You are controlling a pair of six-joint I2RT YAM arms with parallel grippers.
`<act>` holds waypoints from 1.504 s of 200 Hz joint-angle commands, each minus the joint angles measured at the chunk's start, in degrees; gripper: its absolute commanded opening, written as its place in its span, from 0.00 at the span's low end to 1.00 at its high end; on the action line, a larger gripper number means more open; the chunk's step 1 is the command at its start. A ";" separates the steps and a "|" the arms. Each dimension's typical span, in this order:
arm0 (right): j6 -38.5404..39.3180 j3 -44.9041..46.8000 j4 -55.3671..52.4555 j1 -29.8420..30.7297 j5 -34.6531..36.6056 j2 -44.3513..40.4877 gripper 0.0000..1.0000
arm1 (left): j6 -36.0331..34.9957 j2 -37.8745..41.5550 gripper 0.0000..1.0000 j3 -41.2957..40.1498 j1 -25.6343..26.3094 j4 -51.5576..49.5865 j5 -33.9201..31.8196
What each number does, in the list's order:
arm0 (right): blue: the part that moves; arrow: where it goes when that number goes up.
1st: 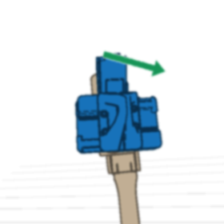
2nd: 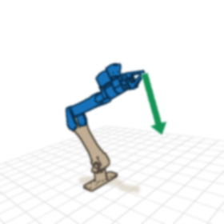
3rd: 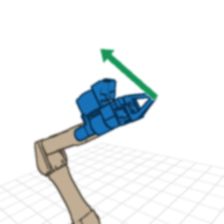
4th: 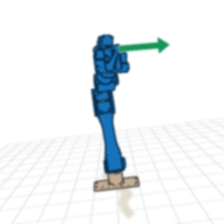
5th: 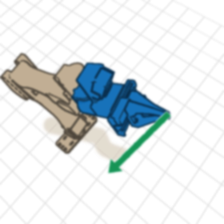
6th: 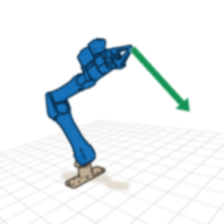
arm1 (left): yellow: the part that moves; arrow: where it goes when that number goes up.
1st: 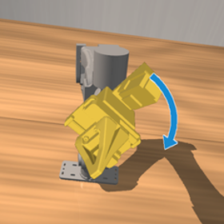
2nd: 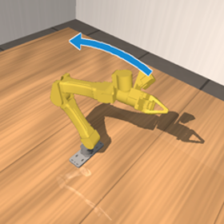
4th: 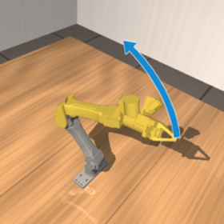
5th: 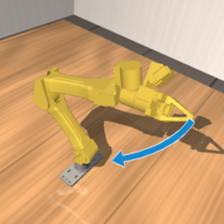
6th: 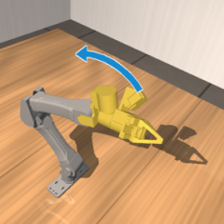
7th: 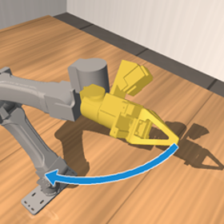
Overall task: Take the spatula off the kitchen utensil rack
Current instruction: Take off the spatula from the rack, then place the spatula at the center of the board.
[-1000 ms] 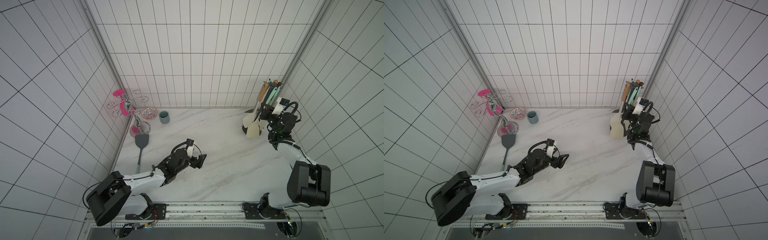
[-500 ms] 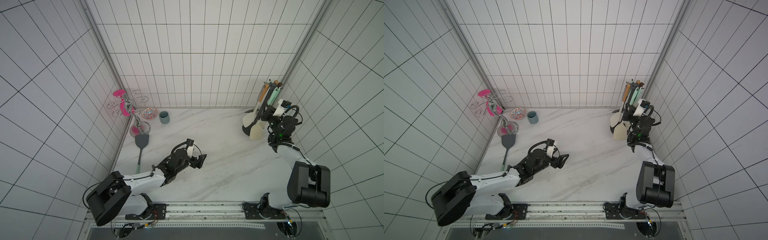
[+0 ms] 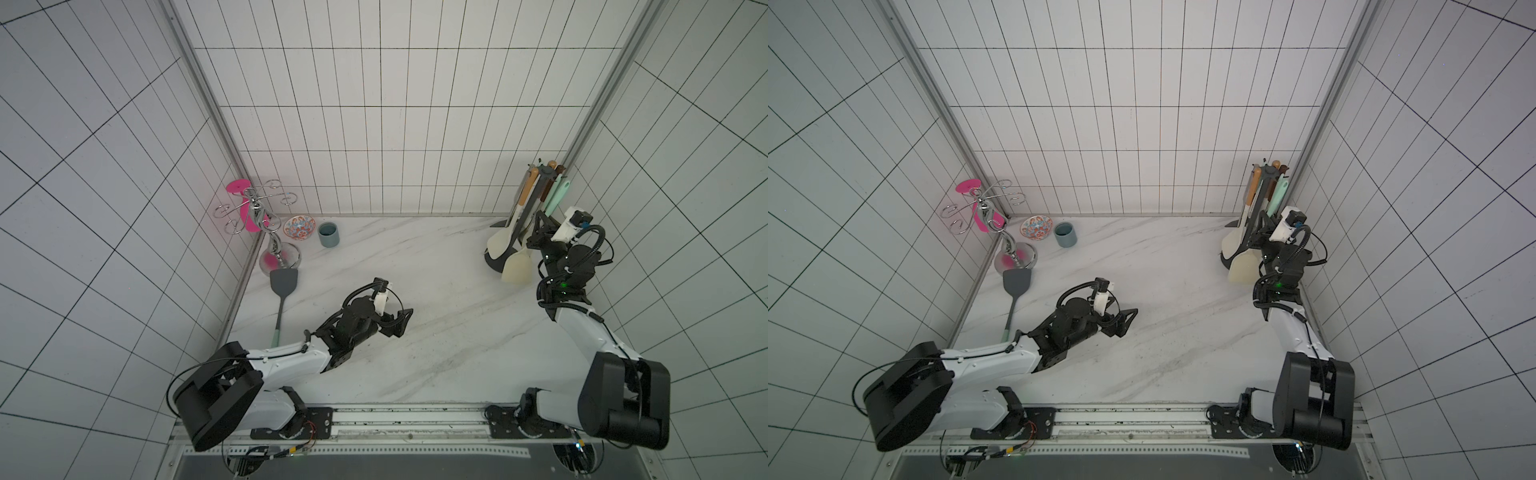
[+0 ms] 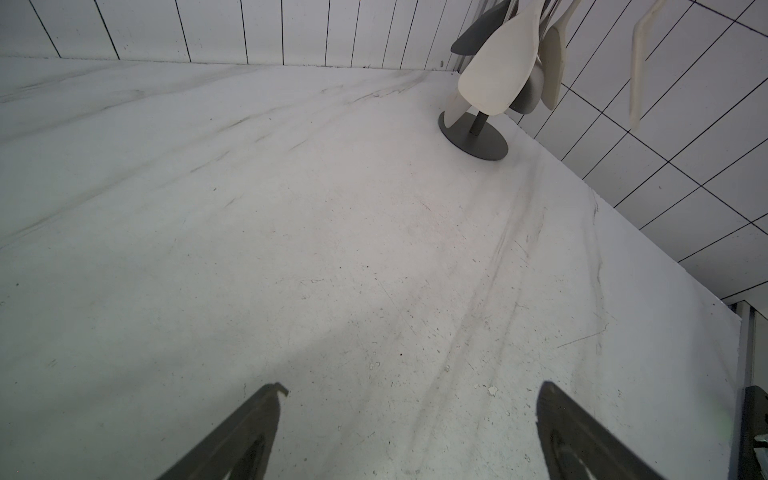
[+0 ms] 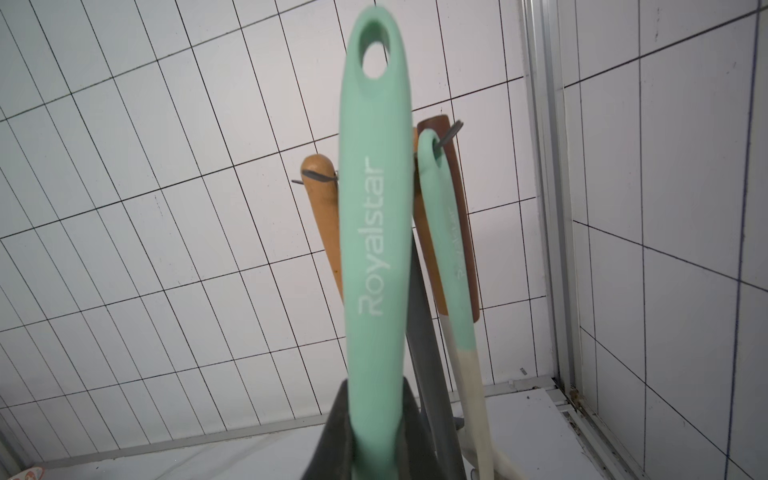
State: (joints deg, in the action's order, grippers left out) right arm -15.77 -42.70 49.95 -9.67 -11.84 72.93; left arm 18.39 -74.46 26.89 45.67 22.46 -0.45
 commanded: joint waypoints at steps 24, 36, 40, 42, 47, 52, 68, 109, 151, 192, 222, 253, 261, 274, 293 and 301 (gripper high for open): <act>1.19 3.22 1.63 1.23 1.91 -4.56 0.00 | -0.55 -0.55 0.97 1.05 0.12 0.66 -0.68; 1.38 3.65 0.26 1.67 1.31 -5.90 0.00 | -0.55 -0.45 0.97 1.07 0.12 0.53 -0.84; 1.63 3.78 -0.35 1.86 0.89 -6.35 0.00 | -0.55 -0.26 0.97 1.01 0.12 0.48 -0.95; 1.84 3.83 -0.73 2.07 0.66 -6.56 0.00 | -0.55 -0.21 0.97 0.93 0.12 0.53 -1.06; 2.51 3.87 -1.76 2.55 -0.05 -6.95 0.00 | -0.55 0.12 0.97 0.83 0.12 0.50 -1.23; 3.44 3.78 -3.12 3.32 -0.84 -7.44 0.00 | -0.55 0.33 0.97 0.72 0.12 0.57 -1.29; 7.01 3.46 -8.29 6.40 -2.91 -8.63 0.00 | -0.42 1.42 0.97 0.17 0.12 0.71 -1.68; 15.29 3.40 -20.41 15.90 -3.81 -11.85 0.00 | -0.12 7.47 0.97 -2.97 0.12 2.62 -2.42; 22.28 2.68 -31.60 24.58 -7.46 -11.45 0.00 | 0.16 12.94 0.97 -5.14 0.12 3.43 -2.69; 31.29 -2.08 -44.87 35.39 -6.19 -7.12 0.00 | 3.22 13.04 0.97 -5.70 -1.37 6.08 1.58; 36.63 -3.87 -51.11 43.10 -2.85 -4.04 0.00 | 15.26 8.57 0.97 -9.89 -13.71 20.81 19.86; 40.71 -7.14 -57.40 49.30 -1.79 0.53 0.00 | 25.59 -0.18 0.97 -12.35 -20.30 39.23 32.23; 41.52 -7.97 -58.70 50.48 -1.25 1.86 0.00 | 27.67 -2.40 0.97 -12.69 -20.76 43.47 33.74; 42.33 -8.94 -59.66 51.94 -0.10 3.61 0.00 | 30.34 -5.68 0.97 -12.76 -21.06 49.16 35.68; 43.15 -10.17 -60.89 52.90 0.70 5.26 0.00 | 33.50 -9.95 0.97 -12.70 -21.13 55.85 37.70; 43.44 -10.55 -61.39 53.17 0.93 5.72 0.00 | 34.58 -11.52 0.96 -12.41 -21.18 57.49 38.37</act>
State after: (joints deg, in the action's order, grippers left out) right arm 24.08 -46.44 -7.88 42.37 -12.91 77.76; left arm 45.50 -82.28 14.41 24.91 64.40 31.48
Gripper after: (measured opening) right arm 0.132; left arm 0.974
